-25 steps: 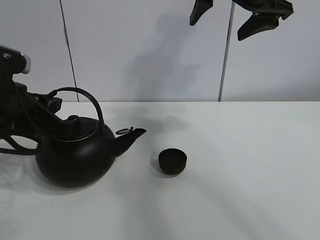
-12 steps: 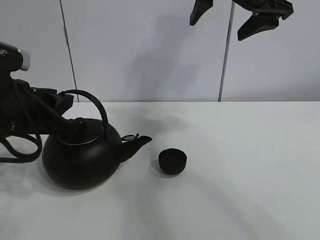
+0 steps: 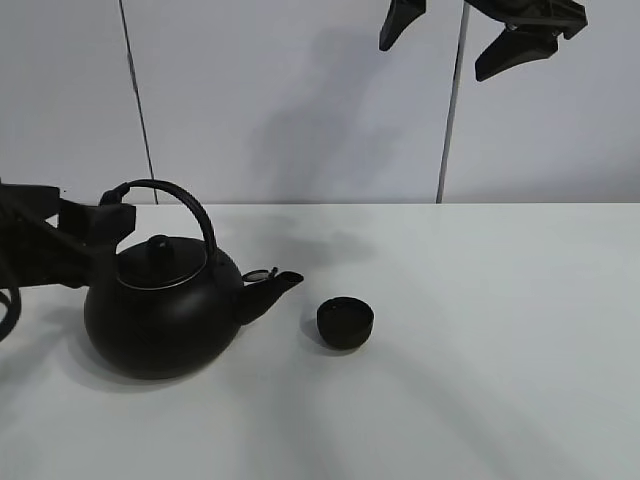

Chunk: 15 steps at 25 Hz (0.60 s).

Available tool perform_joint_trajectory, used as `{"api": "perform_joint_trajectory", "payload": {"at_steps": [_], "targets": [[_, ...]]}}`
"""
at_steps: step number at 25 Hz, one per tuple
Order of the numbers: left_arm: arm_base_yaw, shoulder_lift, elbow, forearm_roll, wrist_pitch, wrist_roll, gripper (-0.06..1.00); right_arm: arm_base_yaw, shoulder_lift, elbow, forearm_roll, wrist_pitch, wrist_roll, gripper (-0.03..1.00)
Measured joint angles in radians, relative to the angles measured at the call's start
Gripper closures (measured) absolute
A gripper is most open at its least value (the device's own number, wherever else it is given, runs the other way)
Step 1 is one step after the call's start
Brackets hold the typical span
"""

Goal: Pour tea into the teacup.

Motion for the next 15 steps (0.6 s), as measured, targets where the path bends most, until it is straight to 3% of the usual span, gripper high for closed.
{"api": "perform_joint_trajectory", "payload": {"at_steps": [5, 7, 9, 12, 15], "targets": [[0.000, -0.154, 0.049, 0.034, 0.013, -0.094, 0.33, 0.000, 0.000, 0.000, 0.000, 0.000, 0.000, 0.27], [0.000, -0.246, 0.033, 0.050, 0.120, -0.130, 0.32, 0.000, 0.000, 0.000, 0.000, 0.000, 0.000, 0.27], [0.000, -0.349, -0.010, 0.063, 0.323, -0.148, 0.31, 0.000, 0.000, 0.000, 0.000, 0.000, 0.000, 0.27], [-0.004, -0.475, -0.136, 0.122, 0.732, -0.203, 0.31, 0.000, 0.000, 0.000, 0.000, 0.000, 0.000, 0.27], [-0.020, -0.541, -0.337, 0.155, 1.223, -0.302, 0.31, 0.000, 0.000, 0.000, 0.000, 0.000, 0.000, 0.27]]}}
